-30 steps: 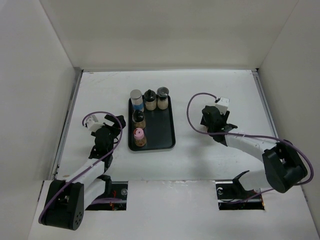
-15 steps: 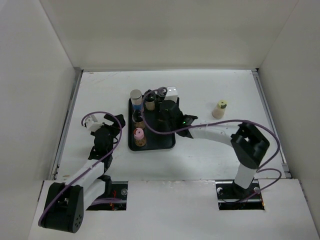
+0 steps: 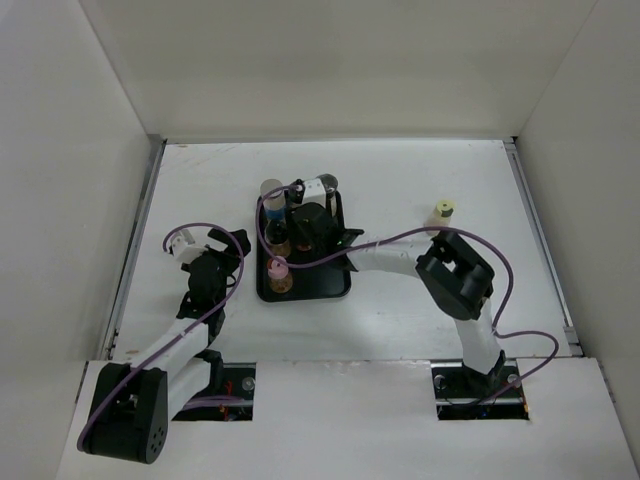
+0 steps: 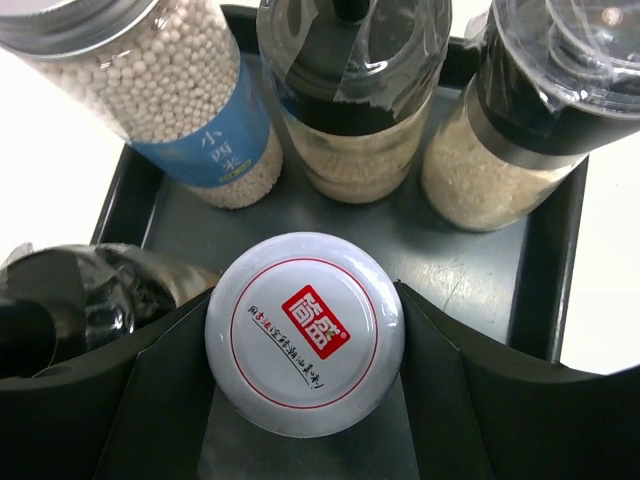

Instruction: Organize the condiment bottles

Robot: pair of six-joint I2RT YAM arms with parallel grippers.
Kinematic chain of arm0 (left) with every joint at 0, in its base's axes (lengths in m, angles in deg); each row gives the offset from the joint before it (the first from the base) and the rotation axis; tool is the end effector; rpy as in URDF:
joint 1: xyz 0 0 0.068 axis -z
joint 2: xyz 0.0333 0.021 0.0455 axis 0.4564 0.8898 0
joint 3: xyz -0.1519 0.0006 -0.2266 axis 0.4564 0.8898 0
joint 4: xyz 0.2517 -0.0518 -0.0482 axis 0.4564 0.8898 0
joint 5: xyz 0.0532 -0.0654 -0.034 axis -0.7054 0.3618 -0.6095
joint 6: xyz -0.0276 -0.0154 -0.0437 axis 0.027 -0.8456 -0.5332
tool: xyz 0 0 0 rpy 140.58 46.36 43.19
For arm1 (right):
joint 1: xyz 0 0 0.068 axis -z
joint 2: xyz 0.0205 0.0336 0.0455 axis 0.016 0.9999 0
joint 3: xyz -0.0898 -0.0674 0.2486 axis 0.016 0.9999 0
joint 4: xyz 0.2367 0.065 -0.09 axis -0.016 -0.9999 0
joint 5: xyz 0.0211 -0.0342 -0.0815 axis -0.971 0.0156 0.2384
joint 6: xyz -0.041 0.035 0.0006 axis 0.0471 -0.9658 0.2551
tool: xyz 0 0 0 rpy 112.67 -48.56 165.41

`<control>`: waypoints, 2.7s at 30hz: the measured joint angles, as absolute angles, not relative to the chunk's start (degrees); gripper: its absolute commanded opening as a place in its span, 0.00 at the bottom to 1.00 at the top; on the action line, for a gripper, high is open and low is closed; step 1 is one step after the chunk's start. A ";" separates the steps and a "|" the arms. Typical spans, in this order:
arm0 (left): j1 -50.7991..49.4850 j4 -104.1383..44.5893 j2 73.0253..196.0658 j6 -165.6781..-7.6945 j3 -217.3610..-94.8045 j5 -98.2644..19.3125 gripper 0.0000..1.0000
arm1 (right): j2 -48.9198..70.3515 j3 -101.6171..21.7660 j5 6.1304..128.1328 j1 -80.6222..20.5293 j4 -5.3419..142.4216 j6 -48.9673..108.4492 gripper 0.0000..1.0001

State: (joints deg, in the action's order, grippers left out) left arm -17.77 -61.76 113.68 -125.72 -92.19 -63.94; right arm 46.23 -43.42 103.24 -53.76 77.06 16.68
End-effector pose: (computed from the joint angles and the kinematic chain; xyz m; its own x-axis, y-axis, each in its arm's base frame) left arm 0.1845 -0.0204 0.1701 -0.0450 -0.7448 -0.6657 -0.2323 0.6560 -0.7182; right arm 0.2917 0.3569 0.1961 -0.4332 -0.0766 -0.8980 -0.3220 0.9438 0.0748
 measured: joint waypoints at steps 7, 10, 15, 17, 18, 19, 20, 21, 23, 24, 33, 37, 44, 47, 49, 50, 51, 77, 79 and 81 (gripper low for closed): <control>-17.77 -61.78 114.03 -125.69 -92.19 -63.94 1.00 | 45.49 -43.82 104.03 -53.06 78.13 16.46 0.94; -17.77 -61.76 114.36 -125.69 -92.19 -63.90 1.00 | 41.40 -42.05 104.31 -52.53 78.15 16.72 0.88; -17.79 -61.78 114.32 -125.69 -92.19 -63.94 1.00 | 26.73 -33.50 105.58 -48.84 79.18 16.98 0.38; -17.79 -61.78 114.32 -125.72 -92.19 -63.90 1.00 | 20.26 -28.93 107.02 -45.10 80.23 16.72 0.32; -17.77 -61.78 114.32 -125.72 -92.19 -63.90 1.00 | 17.66 -26.86 107.85 -42.98 80.60 16.46 0.34; -17.77 -61.78 114.32 -125.69 -92.19 -63.92 1.00 | 14.91 -24.47 109.01 -40.12 80.77 16.28 0.37; -17.77 -61.78 114.32 -125.69 -92.19 -63.92 1.00 | 12.83 -22.44 109.91 -37.45 80.80 16.17 0.46; -17.75 -61.78 114.32 -125.69 -92.19 -63.97 1.00 | 10.93 -20.39 111.09 -34.35 80.73 16.04 0.57; -17.75 -61.78 114.40 -125.69 -92.19 -63.99 1.00 | 8.48 -17.39 113.08 -28.78 79.83 16.02 0.78; -17.75 -61.78 114.49 -125.69 -92.19 -63.97 1.00 | 7.65 -16.10 114.15 -26.37 79.53 16.15 0.85; -17.48 -61.78 114.67 -125.69 -92.19 -64.03 1.00 | 12.70 -14.44 115.52 -18.55 78.02 16.15 0.93; -17.22 -61.78 114.67 -125.67 -92.19 -64.05 1.00 | 16.51 -14.49 114.41 -18.09 76.14 15.93 0.88; -17.09 -61.78 114.80 -125.67 -92.19 -64.03 1.00 | 18.25 -14.70 110.50 -16.14 74.96 13.97 0.71; -17.00 -61.78 114.82 -125.67 -92.19 -64.05 1.00 | 19.28 -15.47 109.08 -15.47 74.74 13.27 0.60; -16.98 -61.78 114.82 -125.67 -92.19 -64.01 1.00 | 19.94 -16.02 108.66 -15.42 74.70 12.96 0.50; -16.98 -61.78 114.82 -125.67 -92.19 -64.03 1.00 | 20.26 -16.37 108.68 -15.42 74.72 12.81 0.47; -16.98 -61.78 114.82 -125.67 -92.19 -64.03 1.00 | 20.44 -16.61 108.57 -15.42 74.74 12.68 0.44; -19.12 -61.73 112.74 -125.15 -92.19 -64.86 1.00 | 19.59 -16.91 106.08 -56.56 78.04 15.23 0.42; -19.56 -61.65 112.74 -125.15 -92.19 -64.88 1.00 | 21.14 -16.91 105.69 -57.17 78.22 15.19 0.43; -19.76 -61.65 112.74 -125.10 -92.19 -65.04 1.00 | 22.06 -16.89 105.65 -57.76 78.76 15.21 0.45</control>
